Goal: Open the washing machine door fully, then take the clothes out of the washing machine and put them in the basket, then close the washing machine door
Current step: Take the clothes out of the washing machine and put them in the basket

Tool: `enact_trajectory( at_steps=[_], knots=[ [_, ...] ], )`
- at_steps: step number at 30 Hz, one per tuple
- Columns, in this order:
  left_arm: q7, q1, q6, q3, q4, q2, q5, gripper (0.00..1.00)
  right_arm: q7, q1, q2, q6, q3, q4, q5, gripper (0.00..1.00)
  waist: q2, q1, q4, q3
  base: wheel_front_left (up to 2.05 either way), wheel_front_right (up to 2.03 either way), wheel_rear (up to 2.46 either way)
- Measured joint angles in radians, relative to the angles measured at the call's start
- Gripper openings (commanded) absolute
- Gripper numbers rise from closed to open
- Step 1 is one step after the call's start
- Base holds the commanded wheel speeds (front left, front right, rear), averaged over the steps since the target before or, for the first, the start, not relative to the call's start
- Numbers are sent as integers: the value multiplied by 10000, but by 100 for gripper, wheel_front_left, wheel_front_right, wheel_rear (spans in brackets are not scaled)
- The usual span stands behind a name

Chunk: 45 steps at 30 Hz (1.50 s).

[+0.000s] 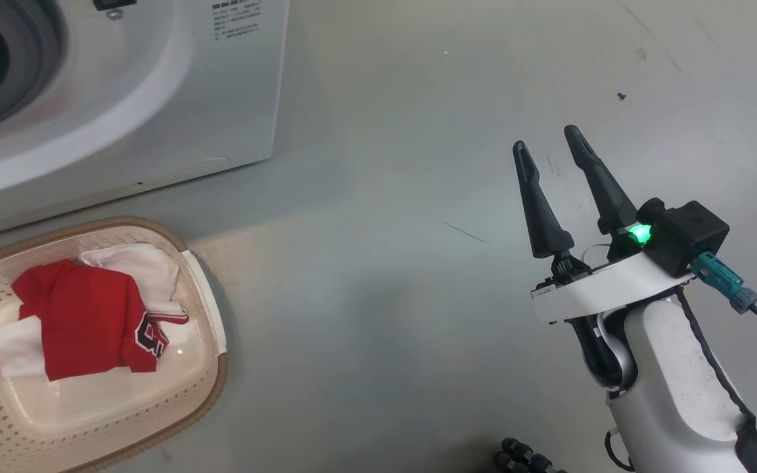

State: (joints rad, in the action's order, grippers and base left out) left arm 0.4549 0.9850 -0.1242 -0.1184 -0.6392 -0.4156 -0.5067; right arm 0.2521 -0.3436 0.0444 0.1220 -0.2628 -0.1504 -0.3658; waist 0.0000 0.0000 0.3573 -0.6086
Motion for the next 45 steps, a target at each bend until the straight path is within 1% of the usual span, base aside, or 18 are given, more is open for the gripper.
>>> enact_trajectory(
  at_steps=[7,12,21,26,29,32,37,45],
  knots=[
    [-633,-693,0,-435,-77,301,-326,0,0,27,8,0,23,-142,155,100,0,0,-356,498,0,0,0],
    [-1214,-1352,0,-861,-82,539,-608,0,0,91,194,0,40,-255,299,100,0,0,-733,980,0,0,0],
    [-2056,-2361,0,-1549,65,825,-830,0,0,500,337,0,121,-433,441,100,0,0,-1412,1736,0,0,0],
    [-2560,-2824,0,-1638,144,861,-938,0,0,660,345,0,186,-497,441,100,0,0,-1718,2081,0,0,0],
    [-3273,-3319,0,-1789,374,917,-928,0,0,930,349,0,236,-589,441,100,0,0,-2010,2425,0,0,0],
    [-3881,-3696,0,-2069,621,918,-777,0,0,1083,347,0,244,-658,441,100,0,0,-2210,2684,0,0,0],
    [-4828,-4429,0,-2249,721,947,-545,0,0,1266,341,0,249,-738,441,100,0,-1,-2493,3122,0,0,0],
    [-5962,-5232,-2,-2146,907,1047,-244,0,0,1581,336,0,221,-871,441,100,0,0,-2795,3748,0,0,0]
  ],
)
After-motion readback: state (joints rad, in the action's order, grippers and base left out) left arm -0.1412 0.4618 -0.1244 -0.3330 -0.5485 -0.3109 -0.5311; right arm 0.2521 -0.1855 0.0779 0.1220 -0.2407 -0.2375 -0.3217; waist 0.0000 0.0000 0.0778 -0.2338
